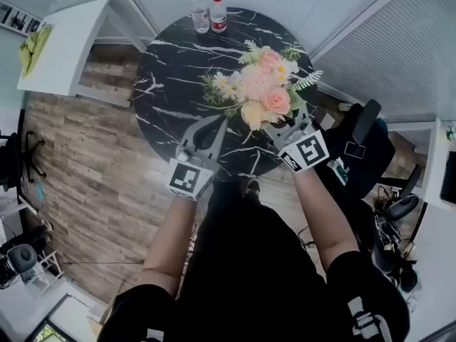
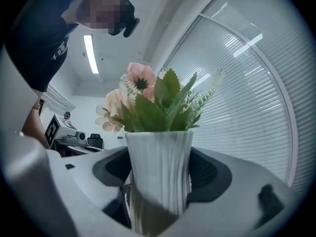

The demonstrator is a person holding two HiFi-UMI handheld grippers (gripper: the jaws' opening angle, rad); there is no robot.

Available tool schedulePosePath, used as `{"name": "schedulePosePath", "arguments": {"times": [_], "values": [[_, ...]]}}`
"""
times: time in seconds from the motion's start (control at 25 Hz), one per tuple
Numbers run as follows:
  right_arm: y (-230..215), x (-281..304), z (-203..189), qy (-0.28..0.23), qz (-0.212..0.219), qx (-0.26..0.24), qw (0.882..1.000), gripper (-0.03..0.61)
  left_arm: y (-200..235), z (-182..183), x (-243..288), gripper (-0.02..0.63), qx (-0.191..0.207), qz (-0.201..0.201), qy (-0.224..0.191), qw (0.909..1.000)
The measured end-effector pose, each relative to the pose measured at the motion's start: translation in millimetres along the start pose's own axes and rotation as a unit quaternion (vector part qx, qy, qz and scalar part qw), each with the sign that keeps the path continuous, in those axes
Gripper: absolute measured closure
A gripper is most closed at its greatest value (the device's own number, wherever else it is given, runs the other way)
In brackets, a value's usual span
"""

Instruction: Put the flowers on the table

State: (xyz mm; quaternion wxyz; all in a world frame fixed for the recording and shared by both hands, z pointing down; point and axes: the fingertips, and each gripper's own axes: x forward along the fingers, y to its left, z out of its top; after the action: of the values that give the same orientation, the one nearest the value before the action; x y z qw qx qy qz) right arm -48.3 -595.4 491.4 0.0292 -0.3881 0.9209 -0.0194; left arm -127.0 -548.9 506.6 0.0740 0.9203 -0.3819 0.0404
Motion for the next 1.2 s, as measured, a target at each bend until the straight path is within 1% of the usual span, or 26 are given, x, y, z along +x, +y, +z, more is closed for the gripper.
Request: {"name": "schedulePosePath", "arguments": {"times": [0.2, 0.32, 0.44, 0.6, 0.76, 0.84, 0.96, 1.12, 1.2], "values": [[-14.0, 14.1, -23.2, 0.008, -0.019, -0.003, 1.0, 0.229, 21.3, -19.5, 19.5, 0.601, -0.003, 0.002, -0.002, 1.0], [-21.2, 18.3, -40.7, 0.014, -0.029, 0.003, 0.999, 0.227, 27.6, -36.7, 28.7, 0.601, -0.009, -0.005, 0.012, 0.9999], [-30.9, 26.6, -57.3, 0.018, -0.037, 0.005, 0.999, 0.227, 38.7, -48.8, 40.1, 0.601, -0.017, -0.006, 0.003, 0.9998], [-43.5, 33.6, -74.7, 0.016, -0.051, 0.012, 0.998, 0.227, 50.3, -64.5, 54.2, 0.601, -0.018, -0.011, 0.009, 0.9997], [-61.0, 42.9, -93.8, 0.01, -0.067, 0.027, 0.997, 0.228, 59.5, -72.7, 71.2, 0.601, -0.01, -0.022, 0.003, 0.9997], [-71.2, 48.0, -102.6, 0.008, -0.077, 0.032, 0.997, 0.228, 64.6, -78.4, 78.1, 0.601, -0.003, -0.02, 0.003, 0.9998], [-86.3, 57.6, -112.1, 0.007, -0.086, 0.029, 0.996, 0.228, 73.1, -88.0, 90.4, 0.601, -0.01, -0.015, 0.003, 0.9998], [-104.1, 66.5, -122.7, 0.003, -0.104, 0.026, 0.994, 0.229, 78.3, -93.6, 106.6, 0.601, -0.009, -0.022, -0.005, 0.9997], [-110.8, 67.5, -129.7, 0.002, -0.114, 0.022, 0.993, 0.228, 80.1, -96.5, 111.5, 0.601, -0.018, -0.022, -0.007, 0.9996]]}}
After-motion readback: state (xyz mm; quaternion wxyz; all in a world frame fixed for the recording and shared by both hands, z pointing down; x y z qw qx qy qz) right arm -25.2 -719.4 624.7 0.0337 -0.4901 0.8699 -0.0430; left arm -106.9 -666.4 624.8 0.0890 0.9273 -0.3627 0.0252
